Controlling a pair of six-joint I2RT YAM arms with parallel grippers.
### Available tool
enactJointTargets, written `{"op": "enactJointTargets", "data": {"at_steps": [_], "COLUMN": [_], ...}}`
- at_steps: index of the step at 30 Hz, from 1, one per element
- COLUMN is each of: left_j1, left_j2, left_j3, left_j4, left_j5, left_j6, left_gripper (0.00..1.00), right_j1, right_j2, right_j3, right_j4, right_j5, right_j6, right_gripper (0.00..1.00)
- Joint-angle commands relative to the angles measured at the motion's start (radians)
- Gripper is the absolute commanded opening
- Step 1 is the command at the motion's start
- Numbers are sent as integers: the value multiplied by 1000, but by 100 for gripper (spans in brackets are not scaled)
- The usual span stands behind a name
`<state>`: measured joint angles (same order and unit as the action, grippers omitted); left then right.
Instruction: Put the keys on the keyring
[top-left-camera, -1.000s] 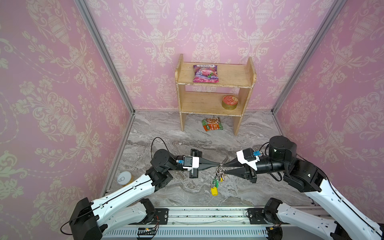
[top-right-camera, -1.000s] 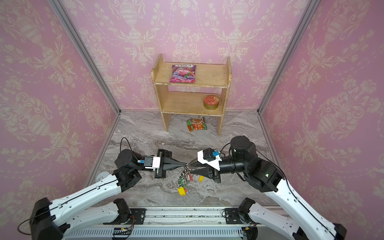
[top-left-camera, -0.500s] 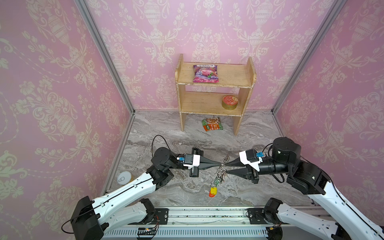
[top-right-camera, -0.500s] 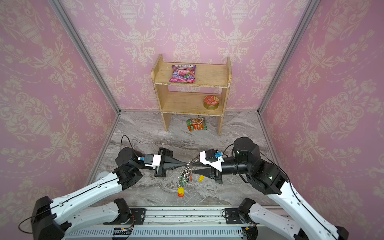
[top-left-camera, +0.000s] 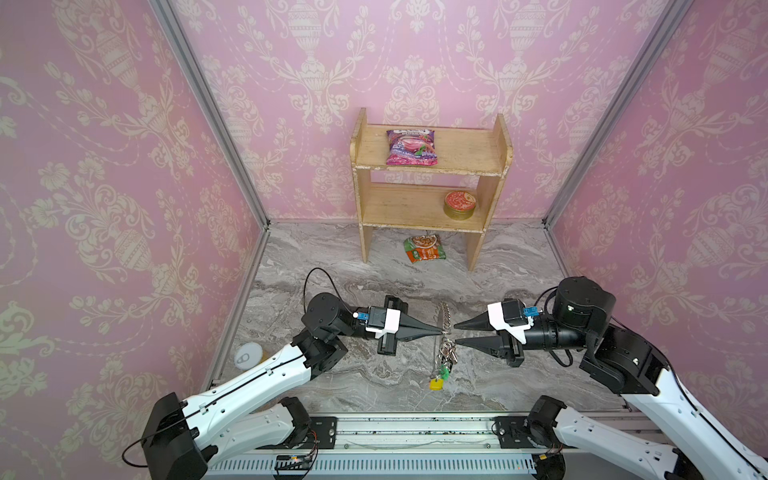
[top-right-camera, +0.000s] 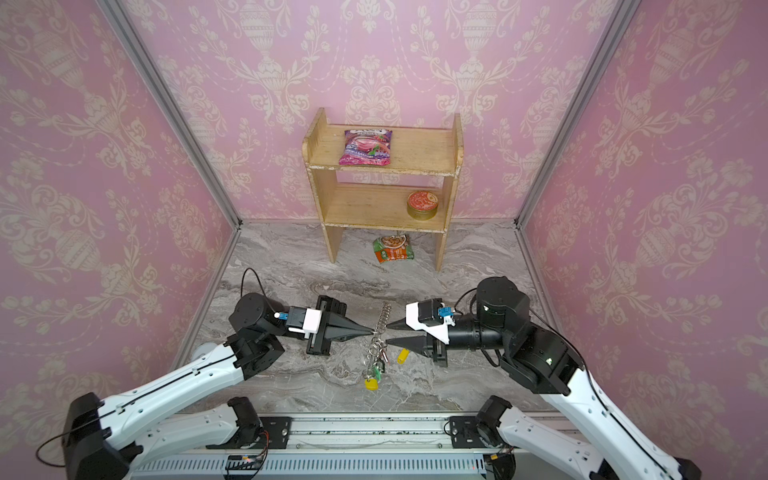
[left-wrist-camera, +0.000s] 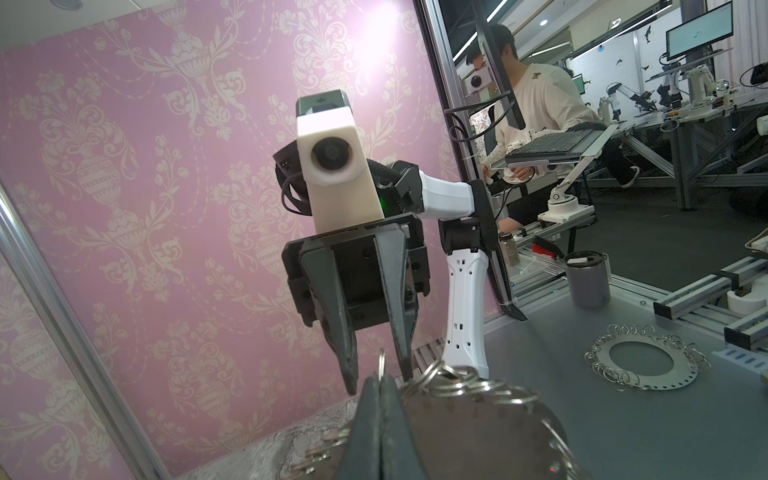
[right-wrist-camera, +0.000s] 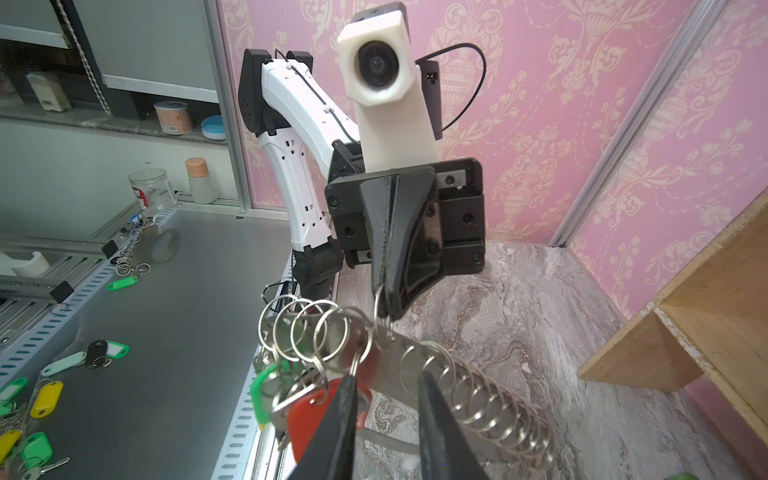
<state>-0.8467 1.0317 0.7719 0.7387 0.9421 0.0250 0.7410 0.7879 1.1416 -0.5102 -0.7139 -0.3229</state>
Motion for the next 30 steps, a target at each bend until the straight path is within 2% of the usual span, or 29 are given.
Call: {"op": "enactJointTargets", "data": {"at_steps": [1,20,30], "left_j1": [7,8,8], "left_j2": [2,17,21], "left_j3": [44,43,45], "left_j4": [24,33,32], "left_j5": [37,44,48], "left_j6": [-30,-42,-49], "left_gripper": [0,0,0], "right_j1": [-3,-3,-2], "right_j2": [7,37,40], "right_j3": [6,21,25], "right_j4": [30,6,-20], "right_j5": [-42,-138,-176], "right_j6": [-8,-21,-42], "right_gripper": [27,26,21]}}
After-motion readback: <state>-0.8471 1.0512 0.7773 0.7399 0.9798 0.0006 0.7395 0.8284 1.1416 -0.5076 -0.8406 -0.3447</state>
